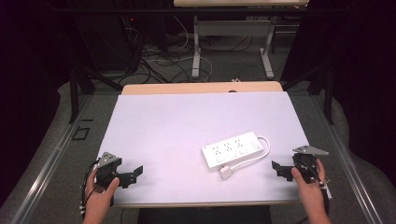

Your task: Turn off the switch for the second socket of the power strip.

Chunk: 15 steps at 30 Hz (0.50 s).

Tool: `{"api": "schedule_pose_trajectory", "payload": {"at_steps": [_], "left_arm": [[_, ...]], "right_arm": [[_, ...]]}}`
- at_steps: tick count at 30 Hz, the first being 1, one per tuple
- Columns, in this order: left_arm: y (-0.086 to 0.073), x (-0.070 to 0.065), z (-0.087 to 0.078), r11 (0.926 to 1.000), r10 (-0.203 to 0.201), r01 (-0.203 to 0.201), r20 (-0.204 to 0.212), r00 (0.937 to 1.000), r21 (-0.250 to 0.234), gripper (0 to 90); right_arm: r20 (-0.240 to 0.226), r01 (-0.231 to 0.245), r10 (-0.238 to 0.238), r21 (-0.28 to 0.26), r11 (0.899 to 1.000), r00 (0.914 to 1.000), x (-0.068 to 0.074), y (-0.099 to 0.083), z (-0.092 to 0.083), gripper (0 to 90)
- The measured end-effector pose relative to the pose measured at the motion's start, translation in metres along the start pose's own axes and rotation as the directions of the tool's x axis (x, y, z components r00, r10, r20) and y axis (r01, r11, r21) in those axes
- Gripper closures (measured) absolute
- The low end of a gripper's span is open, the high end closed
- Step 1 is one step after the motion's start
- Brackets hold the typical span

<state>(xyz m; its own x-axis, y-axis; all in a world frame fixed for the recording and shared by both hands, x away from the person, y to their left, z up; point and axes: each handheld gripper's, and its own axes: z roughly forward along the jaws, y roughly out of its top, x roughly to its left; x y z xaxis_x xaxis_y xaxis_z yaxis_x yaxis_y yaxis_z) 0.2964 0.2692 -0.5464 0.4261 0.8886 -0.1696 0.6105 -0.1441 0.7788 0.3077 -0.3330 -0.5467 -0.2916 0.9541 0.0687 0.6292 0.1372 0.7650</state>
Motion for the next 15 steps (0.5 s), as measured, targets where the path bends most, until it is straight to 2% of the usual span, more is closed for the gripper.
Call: {"api": "schedule_pose_trajectory", "payload": {"at_steps": [15], "left_arm": [[-0.0001, 0.0007, -0.0005, 1.0000, -0.002, 0.002, 0.000, 1.0000, -0.002, 2.8]], "right_arm": [[-0.006, -0.008, 0.008, 0.019, 1.000, 0.9999, -0.0006, -0.0015, 0.0023, 0.0]]}}
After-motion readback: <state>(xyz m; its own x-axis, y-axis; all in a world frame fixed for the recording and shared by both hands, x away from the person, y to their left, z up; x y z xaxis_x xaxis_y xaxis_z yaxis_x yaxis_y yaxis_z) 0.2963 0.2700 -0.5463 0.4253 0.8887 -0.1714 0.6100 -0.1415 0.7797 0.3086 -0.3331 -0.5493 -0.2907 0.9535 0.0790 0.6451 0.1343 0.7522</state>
